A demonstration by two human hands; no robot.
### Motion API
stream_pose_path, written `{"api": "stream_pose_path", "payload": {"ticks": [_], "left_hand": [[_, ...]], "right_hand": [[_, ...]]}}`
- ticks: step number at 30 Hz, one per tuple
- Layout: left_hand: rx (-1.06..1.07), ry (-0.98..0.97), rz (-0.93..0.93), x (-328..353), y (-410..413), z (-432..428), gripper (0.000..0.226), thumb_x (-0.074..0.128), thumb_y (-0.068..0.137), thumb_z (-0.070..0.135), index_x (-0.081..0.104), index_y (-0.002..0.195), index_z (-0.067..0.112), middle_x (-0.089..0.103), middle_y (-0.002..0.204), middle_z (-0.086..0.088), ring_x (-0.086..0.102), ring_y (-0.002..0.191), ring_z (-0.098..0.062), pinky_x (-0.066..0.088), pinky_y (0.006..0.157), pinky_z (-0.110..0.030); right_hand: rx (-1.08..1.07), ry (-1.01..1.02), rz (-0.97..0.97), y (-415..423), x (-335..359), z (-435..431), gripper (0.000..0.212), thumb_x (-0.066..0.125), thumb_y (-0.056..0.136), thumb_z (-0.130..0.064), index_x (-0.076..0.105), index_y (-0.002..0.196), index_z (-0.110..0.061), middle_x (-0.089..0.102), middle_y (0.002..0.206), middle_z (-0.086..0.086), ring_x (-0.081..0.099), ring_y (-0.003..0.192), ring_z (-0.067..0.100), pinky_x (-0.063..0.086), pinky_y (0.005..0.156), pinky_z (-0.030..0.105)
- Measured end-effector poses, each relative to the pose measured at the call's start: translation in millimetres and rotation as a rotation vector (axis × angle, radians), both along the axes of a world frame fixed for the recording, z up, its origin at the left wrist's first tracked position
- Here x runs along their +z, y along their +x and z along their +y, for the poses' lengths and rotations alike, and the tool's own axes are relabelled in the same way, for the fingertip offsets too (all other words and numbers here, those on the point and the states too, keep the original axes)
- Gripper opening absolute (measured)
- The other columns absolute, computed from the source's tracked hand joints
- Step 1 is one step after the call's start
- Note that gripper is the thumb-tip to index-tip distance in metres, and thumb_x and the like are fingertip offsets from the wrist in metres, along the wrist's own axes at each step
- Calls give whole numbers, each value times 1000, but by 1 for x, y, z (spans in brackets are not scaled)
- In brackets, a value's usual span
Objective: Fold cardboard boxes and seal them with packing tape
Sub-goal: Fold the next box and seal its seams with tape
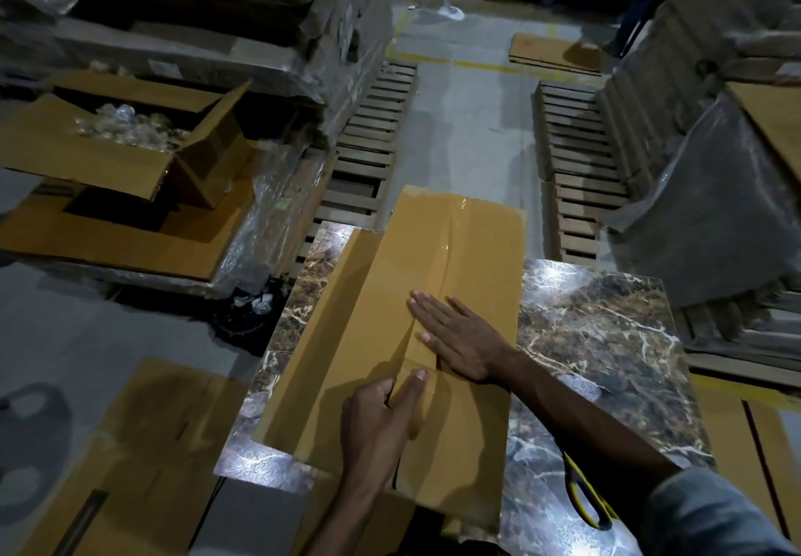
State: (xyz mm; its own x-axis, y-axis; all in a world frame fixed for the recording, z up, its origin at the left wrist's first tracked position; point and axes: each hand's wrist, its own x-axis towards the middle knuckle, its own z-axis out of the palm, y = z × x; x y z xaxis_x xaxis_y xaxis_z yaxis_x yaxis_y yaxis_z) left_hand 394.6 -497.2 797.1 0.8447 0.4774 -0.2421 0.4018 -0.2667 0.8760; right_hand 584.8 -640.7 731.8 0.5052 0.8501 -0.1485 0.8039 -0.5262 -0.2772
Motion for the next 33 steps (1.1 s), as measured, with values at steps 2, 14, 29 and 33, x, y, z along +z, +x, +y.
{"api": "stream_pose_path", "payload": {"ticks": [2,14,29,33], "left_hand": [[2,-25,-4,1,-7,-1,63,70,90,60,29,58,24,24,56,7,28,52,-12,22,57,-34],[89,-123,50,7,-82,0,80,64,75,84,40,59,9,36,55,8,38,53,-6,31,55,-29],[189,-261,91,3,-145,-13,58,71,77,64,39,49,24,31,54,9,34,53,-9,27,56,-28],[183,-278,61,-9,-156,-12,60,70,81,72,43,55,25,35,56,4,41,55,-12,33,58,-30]], "right_hand": [[-5,-5,-1,0,0,0,60,10,112,-48,-12,164,-25,-15,171,-8,-15,156,3,-8,127,34],[-10,-32,-1,-2,-1,1,63,5,110,-52,-10,164,-25,-14,172,-7,-13,157,5,-5,128,37],[-61,-58,-48,-28,3,5,67,4,109,-57,-13,164,-24,-13,172,-3,-9,158,10,0,129,47],[-76,-61,-14,-71,4,7,67,3,108,-57,-14,164,-23,-13,172,-2,-10,158,10,-2,129,47]]}}
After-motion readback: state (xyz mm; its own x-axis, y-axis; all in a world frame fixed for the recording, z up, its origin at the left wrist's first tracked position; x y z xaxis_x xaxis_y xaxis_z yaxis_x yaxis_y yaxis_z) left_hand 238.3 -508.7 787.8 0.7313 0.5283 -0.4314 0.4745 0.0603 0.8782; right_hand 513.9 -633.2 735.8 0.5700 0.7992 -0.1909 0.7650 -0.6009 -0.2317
